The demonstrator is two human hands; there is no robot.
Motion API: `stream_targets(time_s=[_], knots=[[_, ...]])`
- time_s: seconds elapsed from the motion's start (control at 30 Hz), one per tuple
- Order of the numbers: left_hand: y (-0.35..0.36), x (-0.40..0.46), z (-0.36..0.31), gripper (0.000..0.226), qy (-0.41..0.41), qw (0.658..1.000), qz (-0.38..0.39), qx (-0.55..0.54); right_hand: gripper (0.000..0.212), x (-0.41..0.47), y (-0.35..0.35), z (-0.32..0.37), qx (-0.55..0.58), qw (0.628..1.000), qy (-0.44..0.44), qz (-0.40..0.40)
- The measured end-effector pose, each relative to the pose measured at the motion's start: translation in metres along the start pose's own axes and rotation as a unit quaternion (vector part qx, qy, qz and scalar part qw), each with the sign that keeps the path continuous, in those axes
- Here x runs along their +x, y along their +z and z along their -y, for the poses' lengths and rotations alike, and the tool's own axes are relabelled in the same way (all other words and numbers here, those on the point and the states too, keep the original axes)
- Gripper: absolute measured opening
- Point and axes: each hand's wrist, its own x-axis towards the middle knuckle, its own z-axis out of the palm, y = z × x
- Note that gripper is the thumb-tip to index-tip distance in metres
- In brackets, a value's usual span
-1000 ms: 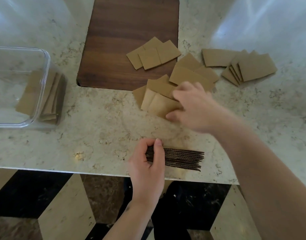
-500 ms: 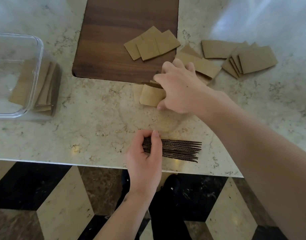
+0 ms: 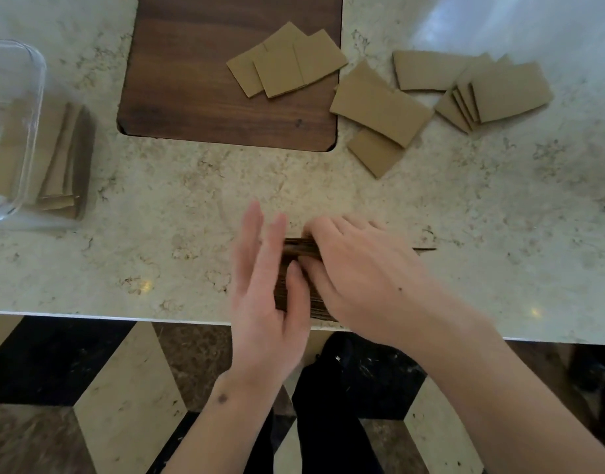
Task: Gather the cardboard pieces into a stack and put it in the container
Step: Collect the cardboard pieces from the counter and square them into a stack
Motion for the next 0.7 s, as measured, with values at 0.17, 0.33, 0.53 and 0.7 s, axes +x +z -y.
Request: stream_targets(time_s=[0.17, 0.33, 0.53, 0.7], knots=[[-0.002, -0.001, 0.0, 0.036, -0.004, 1.0, 0.005, 0.011, 0.042, -0.014, -0.009, -0.024, 0.189, 0.976, 0.054, -0.093], [0.004, 0.003, -0.006, 0.035, -0.041, 0.999, -0.033, 0.002, 0.051, -0.047, 0.016, -0.041, 0.436, 0.849, 0.207, -0.214], [0.015, 0.005, -0.016, 0.031, -0.144, 0.978, -0.1, -0.117, 0.051, -0.04, 0.061, 0.008, 0.594, 0.737, 0.177, -0.271], [0.02, 0.011, -0.023, 0.015, -0.222, 0.95, -0.152, -0.16, 0.053, -0.044, 0.064, -0.003, 0.573, 0.761, 0.136, -0.273]])
